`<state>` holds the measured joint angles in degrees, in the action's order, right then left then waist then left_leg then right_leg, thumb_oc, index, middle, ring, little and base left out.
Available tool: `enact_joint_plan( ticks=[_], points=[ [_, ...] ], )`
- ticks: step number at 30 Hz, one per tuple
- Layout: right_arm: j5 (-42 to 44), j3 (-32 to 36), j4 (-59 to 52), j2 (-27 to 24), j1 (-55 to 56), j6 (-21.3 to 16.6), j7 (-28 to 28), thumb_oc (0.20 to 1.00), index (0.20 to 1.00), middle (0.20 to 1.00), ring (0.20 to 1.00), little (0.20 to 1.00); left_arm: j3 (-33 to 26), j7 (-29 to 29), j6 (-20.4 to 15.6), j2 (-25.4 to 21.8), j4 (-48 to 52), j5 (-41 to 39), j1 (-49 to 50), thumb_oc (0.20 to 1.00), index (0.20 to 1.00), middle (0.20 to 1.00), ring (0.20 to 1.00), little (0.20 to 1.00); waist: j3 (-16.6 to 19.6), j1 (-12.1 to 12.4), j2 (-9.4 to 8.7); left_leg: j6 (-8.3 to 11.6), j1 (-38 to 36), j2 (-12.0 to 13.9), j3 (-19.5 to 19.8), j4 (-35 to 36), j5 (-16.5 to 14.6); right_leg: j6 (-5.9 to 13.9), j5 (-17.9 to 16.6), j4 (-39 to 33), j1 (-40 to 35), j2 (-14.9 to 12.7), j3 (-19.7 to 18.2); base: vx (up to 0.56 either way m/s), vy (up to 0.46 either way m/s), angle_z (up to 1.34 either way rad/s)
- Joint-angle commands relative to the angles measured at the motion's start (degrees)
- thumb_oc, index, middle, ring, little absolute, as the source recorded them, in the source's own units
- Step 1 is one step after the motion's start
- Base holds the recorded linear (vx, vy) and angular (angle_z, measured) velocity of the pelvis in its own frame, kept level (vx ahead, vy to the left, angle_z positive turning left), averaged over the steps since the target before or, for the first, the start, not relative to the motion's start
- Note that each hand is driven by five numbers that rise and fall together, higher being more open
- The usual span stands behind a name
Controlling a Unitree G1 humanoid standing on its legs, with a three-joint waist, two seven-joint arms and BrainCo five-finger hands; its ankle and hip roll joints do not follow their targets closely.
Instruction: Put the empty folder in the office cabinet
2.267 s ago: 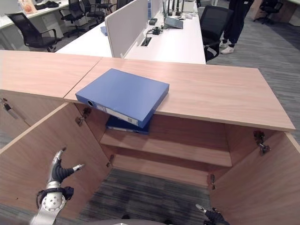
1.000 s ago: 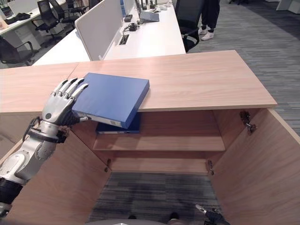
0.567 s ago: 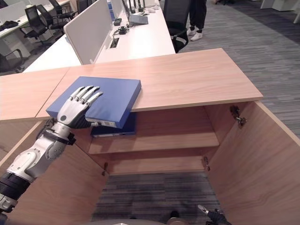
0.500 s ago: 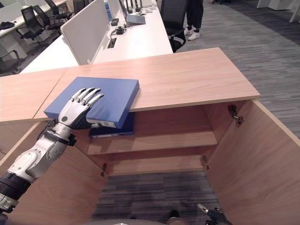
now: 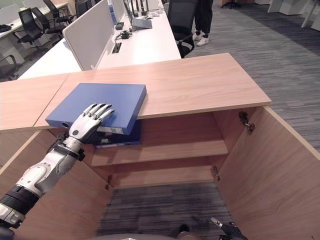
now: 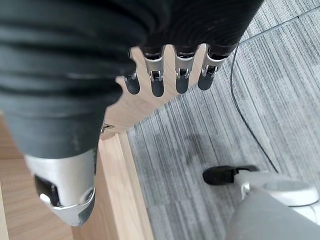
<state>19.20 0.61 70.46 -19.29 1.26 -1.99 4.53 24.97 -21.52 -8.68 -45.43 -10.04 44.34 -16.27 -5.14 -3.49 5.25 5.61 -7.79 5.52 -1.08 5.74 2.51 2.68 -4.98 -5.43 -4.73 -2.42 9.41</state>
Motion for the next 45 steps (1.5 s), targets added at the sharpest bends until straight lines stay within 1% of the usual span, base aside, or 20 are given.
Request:
enact_joint_plan(
  ticks=[1,7,8,9,10,14,22,31,33,36,37,38,39,41,43,45],
  points=[
    [2.8,0.5,2.9,-0.4,-3.4,-1.1,0.7,1.000,1.000,1.000,1.000,1.000,0.7,-1.1,1.1,-0.9,-3.0,2.1,-9.3,1.000,1.000,1.000,1.000,1.000,-1.4,-0.5,-2.02,3.13,-2.7,2.7,-0.4,-0.7,-6.1,7.43,7.0,0.6,-4.1,-5.4,0.7,0.00,0.000,0.00],
    [2.6,0.2,2.9,-0.5,-3.6,-1.1,0.8,1.000,1.000,1.000,1.000,1.000,2.0,-1.2,1.8,-0.5,-5.4,2.6,-10.9,1.000,1.000,1.000,1.000,1.000,-1.2,-0.7,-2.16,3.12,-2.7,2.7,-0.6,-0.7,-6.2,7.46,6.9,0.6,-4.0,-5.4,0.7,0.00,0.000,0.00],
    [2.6,0.1,2.9,-0.5,-3.7,-1.1,0.8,1.000,1.000,1.000,1.000,1.000,2.1,-1.3,2.0,-0.4,-5.8,2.8,-11.0,0.937,0.937,0.937,0.937,0.937,-1.2,-0.7,-2.16,3.12,-2.7,2.7,-0.7,-0.7,-6.1,7.44,7.0,0.6,-4.0,-5.4,0.7,0.00,0.000,0.00],
    [2.6,0.1,2.8,-0.6,-3.8,-1.1,0.8,1.000,1.000,1.000,1.000,1.000,2.2,-1.3,2.2,-0.3,-6.3,2.7,-11.1,0.300,0.300,0.300,0.300,0.300,-1.2,-0.8,-2.18,3.13,-2.8,2.8,-0.8,-0.7,-6.1,7.45,6.9,0.6,-4.0,-5.4,0.8,0.00,0.000,0.00],
    [2.7,0.1,2.7,-0.6,-3.9,-1.1,0.8,1.000,1.000,1.000,1.000,1.000,2.1,-1.4,2.4,0.0,-6.9,2.5,-11.3,0.200,0.200,0.200,0.200,0.200,-1.2,-0.8,-2.21,3.13,-2.8,2.8,-0.9,-0.7,-6.1,7.44,6.9,0.6,-4.1,-5.4,0.7,0.00,0.000,0.00],
    [2.7,-0.1,2.6,-0.4,-3.9,-1.2,0.9,1.000,1.000,1.000,1.000,1.000,1.5,-2.0,2.9,1.1,-8.5,1.3,-11.4,0.200,0.200,0.200,0.200,0.200,-1.2,-0.9,-2.34,3.14,-2.9,2.8,-1.2,-0.7,-6.1,7.45,6.9,0.6,-4.2,-5.3,0.6,0.00,0.005,-0.02],
    [3.2,0.2,2.8,0.1,-3.7,-1.3,1.0,1.000,1.000,1.000,1.000,1.000,-0.3,-3.0,3.8,1.8,-8.4,1.1,-10.1,0.200,0.200,0.200,0.200,0.200,-1.0,-0.9,-2.47,3.18,-2.9,2.7,-1.2,-0.7,-6.1,7.43,6.9,0.6,-4.3,-5.4,0.6,0.00,0.001,0.00],
    [6.0,1.7,3.2,1.0,-3.7,-1.5,1.2,1.000,1.000,1.000,1.000,1.000,-4.4,-5.5,4.3,2.1,-4.5,-0.8,-10.4,0.200,0.200,0.200,0.200,0.200,-0.7,-0.6,-2.56,3.22,-2.7,2.5,-0.8,-0.7,-6.0,7.36,7.1,0.5,-4.6,-5.5,0.7,0.00,0.000,0.00],
    [7.0,2.1,3.2,1.4,-3.7,-1.7,1.1,1.000,1.000,1.000,1.000,1.000,-6.8,-6.4,4.3,1.7,-1.8,-2.4,-10.6,0.200,0.200,0.200,0.200,0.200,-0.7,-0.3,-2.62,3.21,-2.7,2.5,-0.6,-0.7,-6.1,7.27,7.2,0.5,-4.7,-5.6,0.9,0.00,-0.008,0.02],
    [7.7,1.9,3.1,1.9,-4.0,-1.8,1.0,1.000,1.000,1.000,1.000,1.000,-12.1,-8.1,3.6,1.7,3.3,-7.2,-11.6,0.200,0.200,0.200,0.200,0.200,-0.5,0.3,-2.71,3.27,-2.6,2.5,-0.3,-0.7,-6.0,7.15,7.2,0.4,-4.8,-5.6,1.1,0.00,-0.013,0.02],
    [7.9,1.7,3.0,1.9,-4.3,-2.0,0.7,1.000,1.000,1.000,1.000,1.000,-14.0,-8.4,3.1,1.8,5.1,-9.2,-11.9,0.200,0.200,0.200,0.200,0.200,-0.6,0.4,-2.73,3.28,-2.6,2.4,-0.1,-0.7,-5.9,7.11,7.2,0.5,-4.8,-5.7,1.3,-0.01,-0.031,0.04],
    [8.1,1.4,2.7,2.2,-4.5,-2.0,0.4,1.000,1.000,1.000,1.000,1.000,-17.7,-9.6,1.9,2.1,8.0,-13.9,-12.7,0.200,0.200,0.200,0.200,0.200,-0.5,0.9,-2.75,3.31,-2.4,2.3,0.1,-0.7,-5.8,7.06,7.2,0.4,-4.8,-5.7,1.4,-0.01,-0.027,0.03],
    [8.1,1.2,2.7,2.1,-4.7,-2.0,0.3,1.000,1.000,1.000,1.000,1.000,-18.2,-9.3,2.0,2.0,8.5,-14.1,-12.4,0.200,0.200,0.200,0.200,0.200,-0.6,0.7,-2.69,3.31,-2.4,2.3,0.1,-0.7,-5.8,7.06,7.2,0.4,-4.8,-5.7,1.4,-0.01,-0.031,0.04],
    [8.3,0.7,2.2,2.6,-4.8,-2.3,-0.3,1.000,1.000,1.000,1.000,1.000,-22.7,-10.4,0.3,1.7,12.3,-18.9,-13.3,0.200,0.200,0.200,0.200,0.200,-0.5,1.4,-2.55,3.31,-2.3,2.3,0.3,-0.7,-5.7,7.00,7.3,0.4,-4.9,-5.7,1.6,0.00,-0.013,0.02],
    [8.5,0.3,1.9,2.6,-5.0,-2.3,-0.6,1.000,1.000,1.000,1.000,1.000,-24.2,-10.4,-0.2,1.5,13.8,-20.6,-13.2,0.200,0.200,0.200,0.200,0.200,-0.6,1.4,-2.48,3.31,-2.2,2.2,0.4,-0.7,-5.6,6.97,7.3,0.4,-4.9,-5.7,1.7,-0.01,-0.014,0.08],
    [8.3,-0.4,1.5,2.7,-5.2,-2.3,-1.3,1.000,1.000,1.000,1.000,1.000,-26.8,-9.8,-1.6,1.2,16.1,-24.9,-13.2,0.200,0.200,0.200,0.200,0.200,-0.5,1.7,-2.28,3.33,-2.1,2.2,0.5,-0.7,-5.5,6.94,7.3,0.4,-4.9,-5.8,1.8,-0.01,-0.021,0.09]
  ],
)
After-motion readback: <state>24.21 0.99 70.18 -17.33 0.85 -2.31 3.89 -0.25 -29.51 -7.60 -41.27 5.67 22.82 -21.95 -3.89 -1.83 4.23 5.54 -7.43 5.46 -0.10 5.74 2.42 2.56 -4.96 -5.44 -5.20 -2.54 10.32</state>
